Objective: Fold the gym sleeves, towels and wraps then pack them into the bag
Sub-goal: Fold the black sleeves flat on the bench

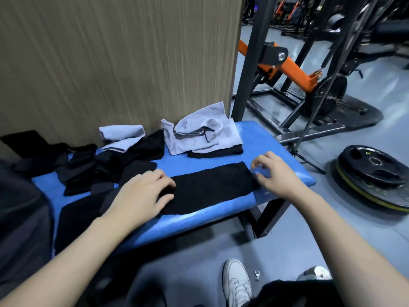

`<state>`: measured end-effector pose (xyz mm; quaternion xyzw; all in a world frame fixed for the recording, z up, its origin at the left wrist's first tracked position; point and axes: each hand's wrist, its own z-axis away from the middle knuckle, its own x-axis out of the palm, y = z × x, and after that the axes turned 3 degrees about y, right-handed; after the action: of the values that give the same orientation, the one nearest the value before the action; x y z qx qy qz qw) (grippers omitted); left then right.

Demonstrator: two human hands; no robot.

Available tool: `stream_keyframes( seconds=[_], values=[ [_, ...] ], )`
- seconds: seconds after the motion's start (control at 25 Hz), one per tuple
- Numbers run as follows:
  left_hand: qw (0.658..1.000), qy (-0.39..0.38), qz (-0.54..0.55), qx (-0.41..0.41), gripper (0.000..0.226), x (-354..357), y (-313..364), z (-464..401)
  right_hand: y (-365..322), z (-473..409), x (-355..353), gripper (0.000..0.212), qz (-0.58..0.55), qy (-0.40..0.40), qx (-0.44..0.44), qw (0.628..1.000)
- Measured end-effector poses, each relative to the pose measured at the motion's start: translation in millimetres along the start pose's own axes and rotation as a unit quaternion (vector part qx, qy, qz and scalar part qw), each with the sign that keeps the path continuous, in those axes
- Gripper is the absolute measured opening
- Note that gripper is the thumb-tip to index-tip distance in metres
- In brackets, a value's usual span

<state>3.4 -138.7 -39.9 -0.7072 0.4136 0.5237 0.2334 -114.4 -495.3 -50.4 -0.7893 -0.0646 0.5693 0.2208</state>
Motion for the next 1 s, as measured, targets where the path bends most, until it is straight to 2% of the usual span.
stream_keyframes(
  seconds=[0.12,0.2,0.32,0.52,0.72,1.0],
  values=[
    [0.994,-0.046,-0.069,-0.069,0.036,6,-7,1,-8,-6,6,0.034,0.019,-0.067,-0.006,0.998],
    [0.992,-0.06,-0.085,-0.067,0.039,10,-11,4,-12,-10,7,0.035,0.038,-0.112,0.011,0.993],
    [0.995,-0.043,-0.072,-0.06,0.04,11,-14,4,-14,-11,5,0.036,0.017,-0.131,0.03,0.991],
    [0.994,-0.07,-0.041,-0.077,0.043,7,-15,5,-26,-10,3,0.048,-0.047,-0.153,0.064,0.985],
    [0.994,-0.068,-0.029,-0.081,0.043,7,-14,5,-35,-13,3,0.04,-0.042,-0.181,0.064,0.981],
    [0.996,-0.043,-0.009,-0.08,0.038,12,-6,0,-21,-4,-12,0.031,-0.148,-0.18,0.12,0.965]
  ],
)
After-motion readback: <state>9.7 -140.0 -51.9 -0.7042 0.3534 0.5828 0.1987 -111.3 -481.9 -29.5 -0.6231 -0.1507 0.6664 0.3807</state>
